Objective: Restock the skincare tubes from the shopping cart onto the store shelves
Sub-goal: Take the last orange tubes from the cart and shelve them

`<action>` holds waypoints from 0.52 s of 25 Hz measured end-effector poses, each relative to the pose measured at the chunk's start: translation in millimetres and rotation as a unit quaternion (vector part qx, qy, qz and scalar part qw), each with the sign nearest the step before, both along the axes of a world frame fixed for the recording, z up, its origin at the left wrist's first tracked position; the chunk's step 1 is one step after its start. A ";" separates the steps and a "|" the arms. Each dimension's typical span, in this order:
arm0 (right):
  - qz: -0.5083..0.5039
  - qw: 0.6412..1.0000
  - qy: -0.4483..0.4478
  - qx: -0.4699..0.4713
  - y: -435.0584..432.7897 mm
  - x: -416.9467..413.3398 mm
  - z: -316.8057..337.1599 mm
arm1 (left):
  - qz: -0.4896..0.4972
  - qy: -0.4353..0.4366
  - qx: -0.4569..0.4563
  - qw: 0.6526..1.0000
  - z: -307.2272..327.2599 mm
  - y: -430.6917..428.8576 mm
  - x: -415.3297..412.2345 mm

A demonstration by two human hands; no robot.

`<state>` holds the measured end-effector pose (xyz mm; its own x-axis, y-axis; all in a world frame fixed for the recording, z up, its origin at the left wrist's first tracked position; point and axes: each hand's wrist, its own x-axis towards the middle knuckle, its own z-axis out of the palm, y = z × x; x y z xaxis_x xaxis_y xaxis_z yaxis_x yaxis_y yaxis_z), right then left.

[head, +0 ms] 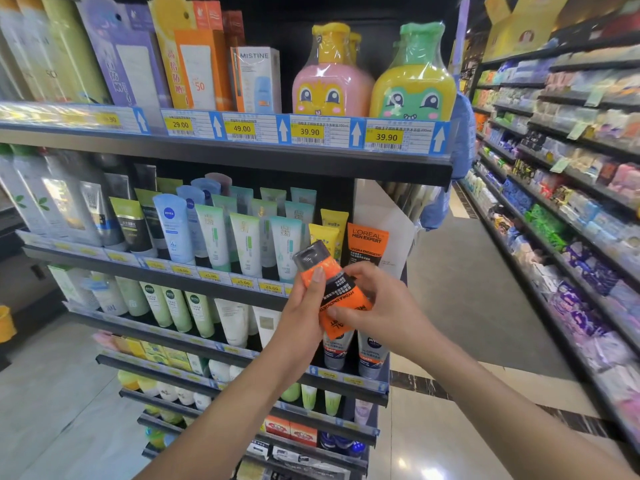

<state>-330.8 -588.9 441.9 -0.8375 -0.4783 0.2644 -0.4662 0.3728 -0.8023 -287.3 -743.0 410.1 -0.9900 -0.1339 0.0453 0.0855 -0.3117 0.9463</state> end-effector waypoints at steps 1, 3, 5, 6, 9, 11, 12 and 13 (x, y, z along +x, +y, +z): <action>-0.004 1.000 -0.015 -0.021 -0.3 0.2 1.5 | 0.002 0.005 -0.004 1.000 -0.9 1.1 -2.0; -0.016 0.997 -0.029 -0.065 5.7 -1.1 9.5 | 0.000 0.021 -0.072 0.997 -1.6 -0.4 -5.5; -0.023 0.994 -0.045 -0.101 16.5 -4.7 21.7 | 0.015 0.044 -0.187 0.981 -0.6 -6.0 -3.3; -0.022 0.991 -0.057 -0.119 22.2 -7.9 27.6 | 0.041 0.053 -0.242 0.968 -2.4 -10.5 -2.5; -0.043 0.981 -0.071 -0.175 35.0 -23.9 39.4 | 0.165 0.105 -0.513 0.835 -34.6 -35.5 -12.2; -0.071 0.972 -0.062 -0.214 38.3 -34.6 44.2 | 0.188 0.091 -0.679 0.704 -63.2 -52.2 -22.6; -0.082 0.971 -0.056 -0.219 38.6 -39.5 45.8 | 0.183 0.081 -0.716 0.669 -71.8 -56.5 -24.6; -0.089 0.971 -0.050 -0.217 37.7 -44.0 46.5 | 0.178 0.078 -0.734 0.651 -74.9 -58.0 -24.8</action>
<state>-374.8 -551.2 488.4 -0.9283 -0.1853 0.3224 -0.3377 0.0573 -0.9395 -312.0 -801.0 335.1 -0.8763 -0.0533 0.4788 0.0355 0.9840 0.1744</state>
